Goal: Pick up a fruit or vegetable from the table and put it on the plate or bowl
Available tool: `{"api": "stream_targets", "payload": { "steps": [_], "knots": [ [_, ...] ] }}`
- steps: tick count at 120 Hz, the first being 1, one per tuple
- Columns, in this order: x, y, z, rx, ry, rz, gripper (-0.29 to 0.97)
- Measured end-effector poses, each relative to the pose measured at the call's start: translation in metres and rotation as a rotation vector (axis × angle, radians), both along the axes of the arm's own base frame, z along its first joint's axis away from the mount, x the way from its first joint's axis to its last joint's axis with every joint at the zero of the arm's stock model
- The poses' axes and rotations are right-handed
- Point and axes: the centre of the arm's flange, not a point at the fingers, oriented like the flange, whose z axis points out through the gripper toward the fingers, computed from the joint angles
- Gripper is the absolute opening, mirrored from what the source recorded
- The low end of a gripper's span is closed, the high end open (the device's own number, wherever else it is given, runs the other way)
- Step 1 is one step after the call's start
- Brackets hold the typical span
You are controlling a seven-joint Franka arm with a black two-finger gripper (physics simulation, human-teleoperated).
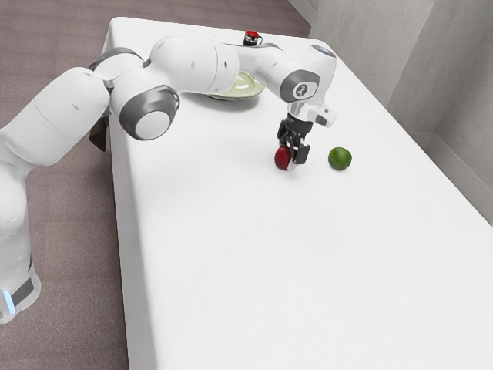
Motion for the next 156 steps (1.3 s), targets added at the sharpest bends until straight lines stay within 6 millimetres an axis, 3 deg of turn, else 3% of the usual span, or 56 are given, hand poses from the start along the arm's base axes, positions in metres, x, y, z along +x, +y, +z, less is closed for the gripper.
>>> {"api": "stream_targets", "payload": {
  "steps": [29, 55, 76, 111, 125, 156],
  "knots": [
    [0.0, 0.001, 0.002, 0.011, -0.003, 0.006, 0.3],
    [-0.002, 0.003, 0.019, 0.025, -0.023, 0.011, 0.29],
    [-0.007, 0.001, 0.054, 0.031, -0.064, 0.011, 0.36],
    [-0.024, 0.004, 0.112, 0.067, -0.119, 0.015, 0.35],
    [-0.036, 0.028, 0.129, 0.101, -0.127, 0.055, 0.36],
    [-0.065, 0.101, 0.132, 0.119, -0.118, 0.167, 0.36]
  ]
}}
